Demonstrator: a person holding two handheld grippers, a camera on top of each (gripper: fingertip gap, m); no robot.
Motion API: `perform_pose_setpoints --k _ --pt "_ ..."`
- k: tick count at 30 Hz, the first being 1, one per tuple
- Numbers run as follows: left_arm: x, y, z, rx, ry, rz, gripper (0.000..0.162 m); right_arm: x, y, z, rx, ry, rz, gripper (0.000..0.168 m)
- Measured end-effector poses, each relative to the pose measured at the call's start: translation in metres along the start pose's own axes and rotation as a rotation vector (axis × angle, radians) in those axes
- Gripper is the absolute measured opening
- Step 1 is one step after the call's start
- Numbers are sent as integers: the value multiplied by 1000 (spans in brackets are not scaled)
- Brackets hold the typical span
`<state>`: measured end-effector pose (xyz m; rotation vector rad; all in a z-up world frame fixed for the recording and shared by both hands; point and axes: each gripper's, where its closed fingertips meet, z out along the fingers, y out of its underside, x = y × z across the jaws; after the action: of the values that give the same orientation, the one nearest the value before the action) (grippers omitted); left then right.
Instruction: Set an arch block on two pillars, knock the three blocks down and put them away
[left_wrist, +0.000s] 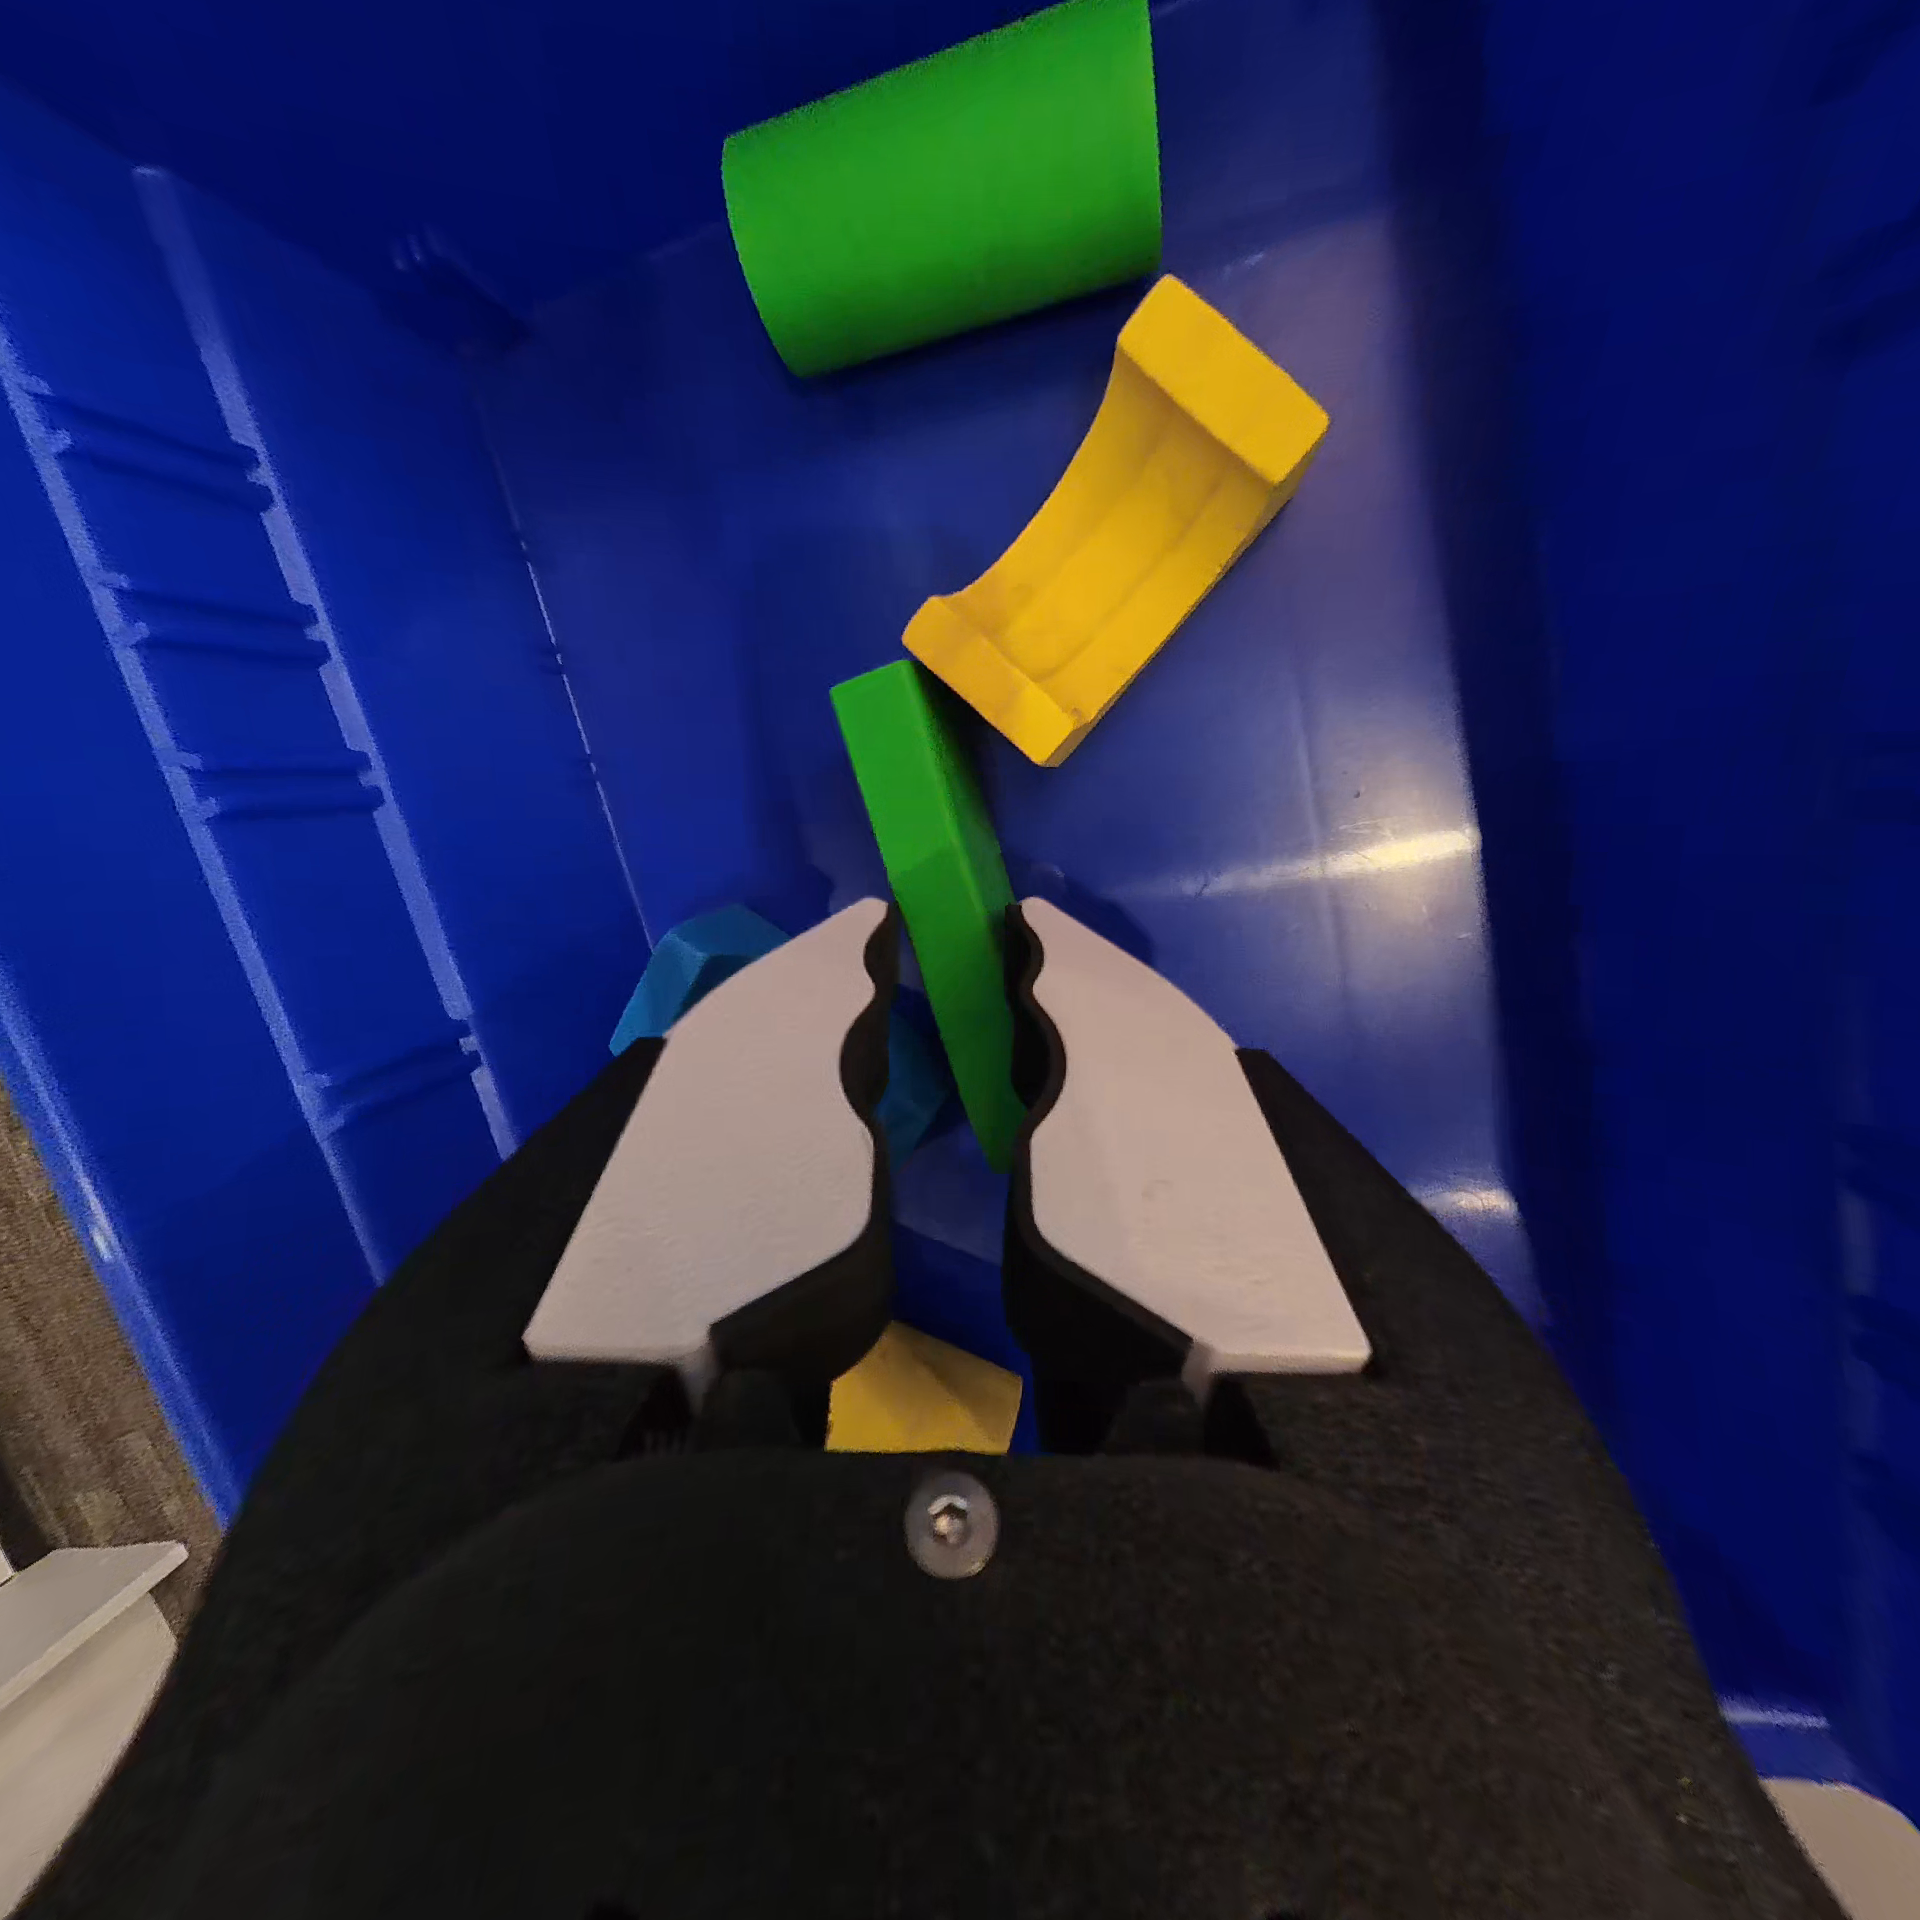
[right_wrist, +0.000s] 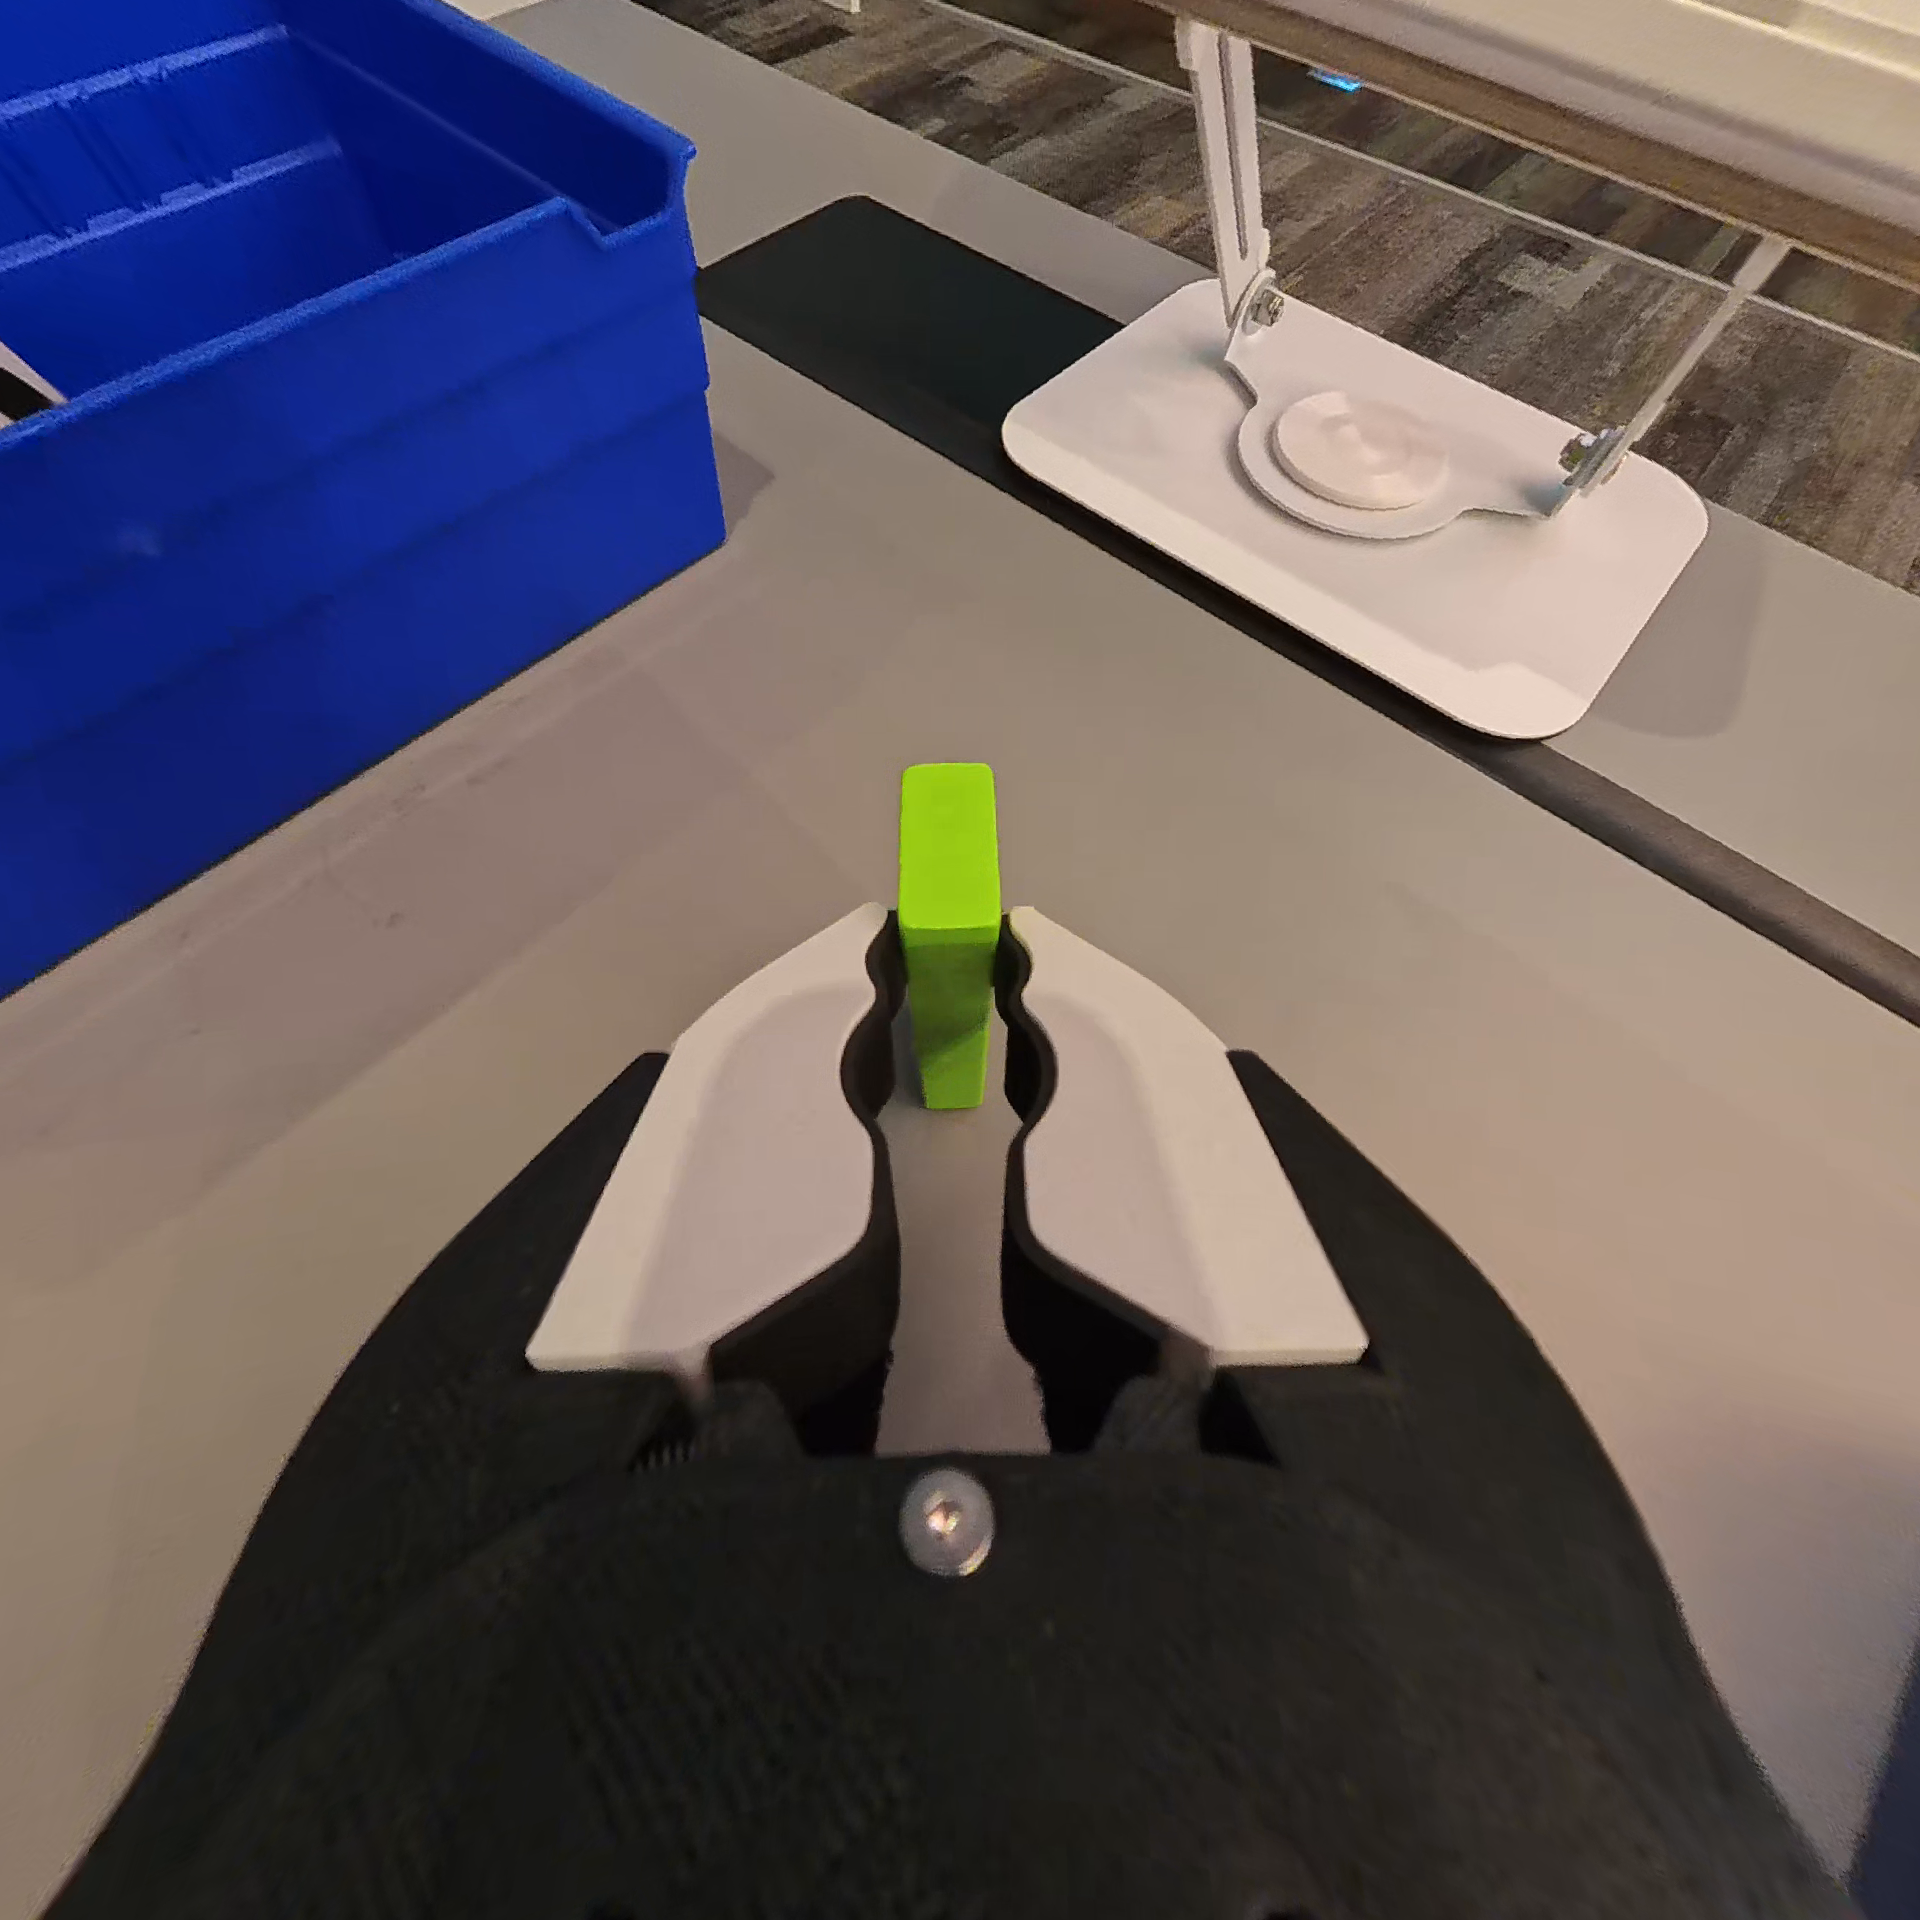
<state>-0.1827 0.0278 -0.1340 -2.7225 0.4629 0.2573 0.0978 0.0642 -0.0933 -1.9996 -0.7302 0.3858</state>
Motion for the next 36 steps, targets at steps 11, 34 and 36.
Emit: perform_pose_setpoints --k 11,34,36 --pt "-12 -2 -44 110 -26 6 17 -1 -1 -1 -10 8 -46 32" --pt "224 -37 -284 886 913 411 16 -141 -96 -193 473 -1221 14 18" --pt "214 -43 -276 880 841 372 25 -137 -94 -185 456 -1165 -2 17"
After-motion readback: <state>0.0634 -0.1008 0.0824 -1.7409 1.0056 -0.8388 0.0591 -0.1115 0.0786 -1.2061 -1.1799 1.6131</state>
